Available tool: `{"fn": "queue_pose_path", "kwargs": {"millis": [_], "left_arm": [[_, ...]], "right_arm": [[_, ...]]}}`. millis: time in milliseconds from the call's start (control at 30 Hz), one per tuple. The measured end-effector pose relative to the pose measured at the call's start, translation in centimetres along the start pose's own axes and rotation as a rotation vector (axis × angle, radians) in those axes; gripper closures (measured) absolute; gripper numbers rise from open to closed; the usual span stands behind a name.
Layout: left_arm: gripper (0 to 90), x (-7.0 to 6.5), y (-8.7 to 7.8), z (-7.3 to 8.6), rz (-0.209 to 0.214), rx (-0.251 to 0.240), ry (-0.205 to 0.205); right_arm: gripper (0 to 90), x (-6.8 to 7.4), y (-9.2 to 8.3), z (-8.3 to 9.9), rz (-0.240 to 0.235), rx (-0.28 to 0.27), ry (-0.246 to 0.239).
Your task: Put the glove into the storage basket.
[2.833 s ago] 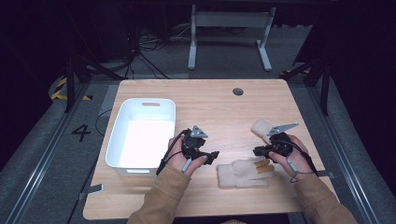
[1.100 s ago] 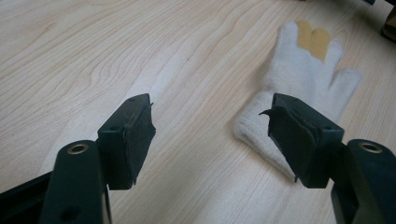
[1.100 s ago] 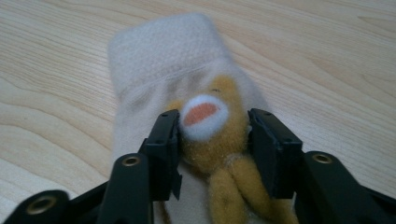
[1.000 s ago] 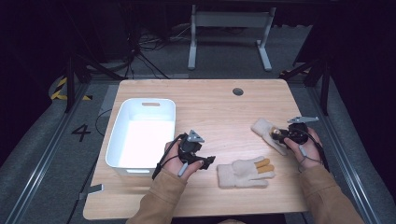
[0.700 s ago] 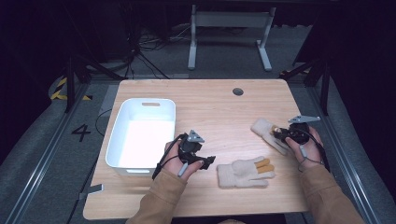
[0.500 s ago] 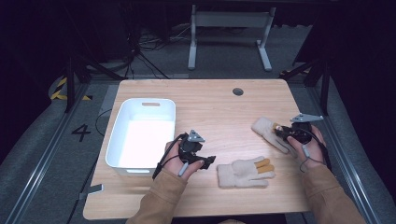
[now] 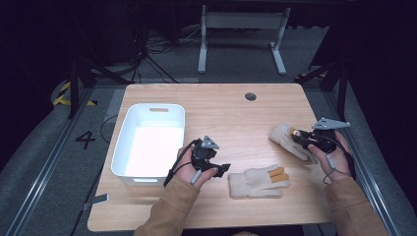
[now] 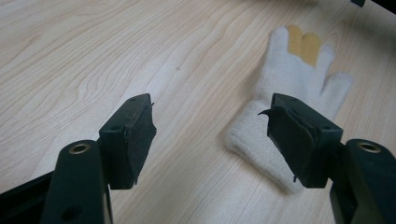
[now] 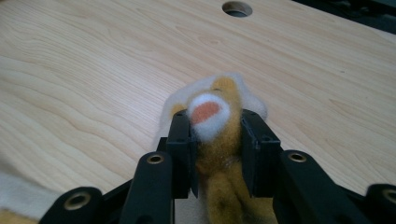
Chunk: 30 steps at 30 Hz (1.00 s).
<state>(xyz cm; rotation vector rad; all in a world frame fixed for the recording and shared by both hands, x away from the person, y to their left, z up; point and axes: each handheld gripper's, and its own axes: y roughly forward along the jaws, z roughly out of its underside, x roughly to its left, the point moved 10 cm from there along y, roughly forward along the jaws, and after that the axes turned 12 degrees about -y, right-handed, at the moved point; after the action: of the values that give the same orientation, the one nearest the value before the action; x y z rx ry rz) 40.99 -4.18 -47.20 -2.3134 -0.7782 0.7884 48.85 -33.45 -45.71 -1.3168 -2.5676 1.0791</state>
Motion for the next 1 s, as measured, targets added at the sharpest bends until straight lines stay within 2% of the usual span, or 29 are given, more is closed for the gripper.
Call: {"fn": "queue_pose_path", "kwargs": {"millis": [200,433,467,567,1000], "left_arm": [[32.4,-0.3,0.1,-0.4,0.009,0.000,0.011],[32.4,-0.8,0.4,-0.9,0.024,-0.002,0.023],[32.3,-0.8,0.4,-0.9,0.024,-0.002,0.023],[32.4,-0.9,0.3,-1.3,0.030,-0.006,0.029],[32.3,-1.1,0.4,-1.7,0.041,-0.007,0.031]], "right_arm": [[68.9,1.1,-1.4,-1.1,-0.032,-0.035,-0.026],[68.8,3.0,-3.1,-2.4,-0.103,-0.073,-0.060],[68.8,3.0,-3.1,-2.4,-0.103,-0.073,-0.060],[68.7,4.0,-3.6,-2.7,-0.148,-0.083,-0.073],[68.7,6.4,-4.5,-3.4,-0.242,-0.093,-0.116]]}}
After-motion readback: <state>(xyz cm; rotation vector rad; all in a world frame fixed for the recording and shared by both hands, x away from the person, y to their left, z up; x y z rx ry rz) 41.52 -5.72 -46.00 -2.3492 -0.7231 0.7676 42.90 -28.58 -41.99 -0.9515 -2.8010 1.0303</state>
